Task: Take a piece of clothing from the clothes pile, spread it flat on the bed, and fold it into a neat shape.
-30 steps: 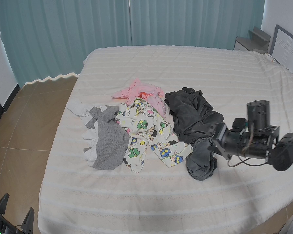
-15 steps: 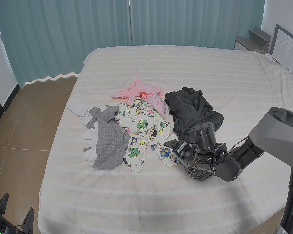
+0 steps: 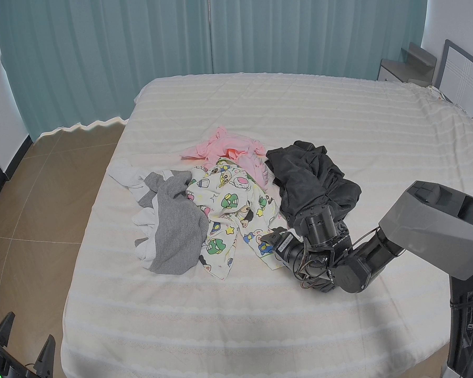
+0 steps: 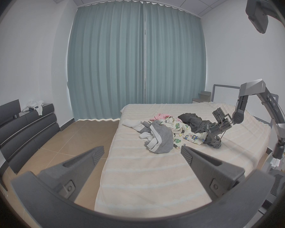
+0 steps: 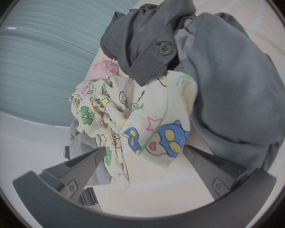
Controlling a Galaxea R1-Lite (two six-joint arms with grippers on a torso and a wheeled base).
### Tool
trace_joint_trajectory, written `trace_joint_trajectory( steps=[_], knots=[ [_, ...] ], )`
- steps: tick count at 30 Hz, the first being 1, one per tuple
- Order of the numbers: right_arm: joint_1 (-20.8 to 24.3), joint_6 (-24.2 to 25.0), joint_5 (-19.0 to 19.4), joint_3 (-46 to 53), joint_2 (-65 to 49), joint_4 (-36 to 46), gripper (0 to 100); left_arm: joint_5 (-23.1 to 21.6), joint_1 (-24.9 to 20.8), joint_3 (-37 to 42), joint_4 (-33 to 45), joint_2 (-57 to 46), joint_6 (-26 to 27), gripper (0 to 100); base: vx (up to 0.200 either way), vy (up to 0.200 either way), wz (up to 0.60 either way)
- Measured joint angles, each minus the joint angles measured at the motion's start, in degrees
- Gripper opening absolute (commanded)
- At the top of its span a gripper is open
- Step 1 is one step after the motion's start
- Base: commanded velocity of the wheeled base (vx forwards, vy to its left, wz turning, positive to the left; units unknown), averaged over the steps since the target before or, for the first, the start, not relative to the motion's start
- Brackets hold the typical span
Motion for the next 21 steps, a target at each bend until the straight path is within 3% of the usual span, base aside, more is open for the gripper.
trace_joint_trajectory(
  steps=[13,14,21],
  knots=[
    [-0.8,-4.4,-5.1,-14.0,7.7,5.2,100,0.0,0.0,0.0,0.0,0.0,0.0,100,0.0,0.0,0.0],
    [-0.8,-4.5,-5.6,-14.7,8.2,5.4,0,0.0,0.0,0.0,0.0,0.0,0.0,100,0.0,0.0,0.0],
    [-0.7,-5.7,-7.6,-16.2,10.2,5.5,0,0.0,0.0,0.0,0.0,0.0,0.0,100,0.0,0.0,0.0]
  ],
)
